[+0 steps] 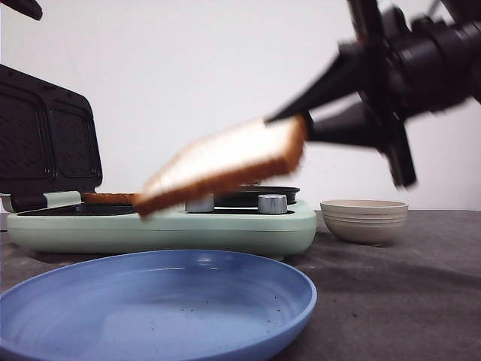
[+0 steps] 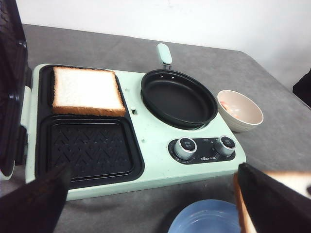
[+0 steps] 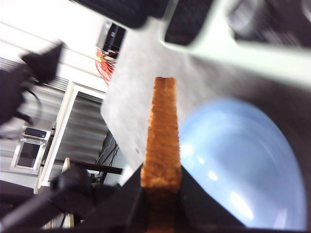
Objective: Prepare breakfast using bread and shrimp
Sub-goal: 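Grasp the bread slice edge with the right gripper and lift it toward the press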
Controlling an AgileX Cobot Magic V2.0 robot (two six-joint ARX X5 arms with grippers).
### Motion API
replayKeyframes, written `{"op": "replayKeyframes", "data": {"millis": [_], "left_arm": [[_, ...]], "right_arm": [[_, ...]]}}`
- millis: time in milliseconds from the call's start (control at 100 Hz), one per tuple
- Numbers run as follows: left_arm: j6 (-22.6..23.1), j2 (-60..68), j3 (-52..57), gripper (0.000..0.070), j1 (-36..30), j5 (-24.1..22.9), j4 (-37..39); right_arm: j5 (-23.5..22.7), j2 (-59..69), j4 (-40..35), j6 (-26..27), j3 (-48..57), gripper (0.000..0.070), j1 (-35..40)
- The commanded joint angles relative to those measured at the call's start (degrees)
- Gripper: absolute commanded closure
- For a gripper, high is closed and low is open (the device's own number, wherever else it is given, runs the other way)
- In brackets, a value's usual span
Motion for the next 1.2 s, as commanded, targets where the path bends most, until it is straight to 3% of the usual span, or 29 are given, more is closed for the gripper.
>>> {"op": "replayKeyframes", "data": {"millis": [0, 180, 290, 730, 1190], "left_arm": [[0.92, 0.15, 0.26, 0.0000, 0.15, -0.20, 0.70], [0.85, 0.15, 0.46, 0.0000, 1.46, -0.44, 3.43], [0.70, 0.15, 0.68, 0.0000, 2.75, -1.79, 4.09], [0.26, 0.15, 0.68, 0.0000, 6.25, -11.21, 6.10], [0.33, 0.17, 0.68, 0.0000, 8.68, -13.94, 5.95]], "right_arm": [[0.35, 1.18, -3.13, -3.23, 4.26, 0.0700, 0.39], [0.33, 5.18, -13.40, -9.07, 15.87, 0.0700, 0.42], [0.26, 8.96, -15.89, -10.38, 21.66, 0.0700, 0.76], [-1.07, 24.96, -17.88, -10.36, 39.76, 0.0700, 2.95], [0.39, 40.72, -18.49, -8.11, 57.09, 0.0700, 7.72]]}}
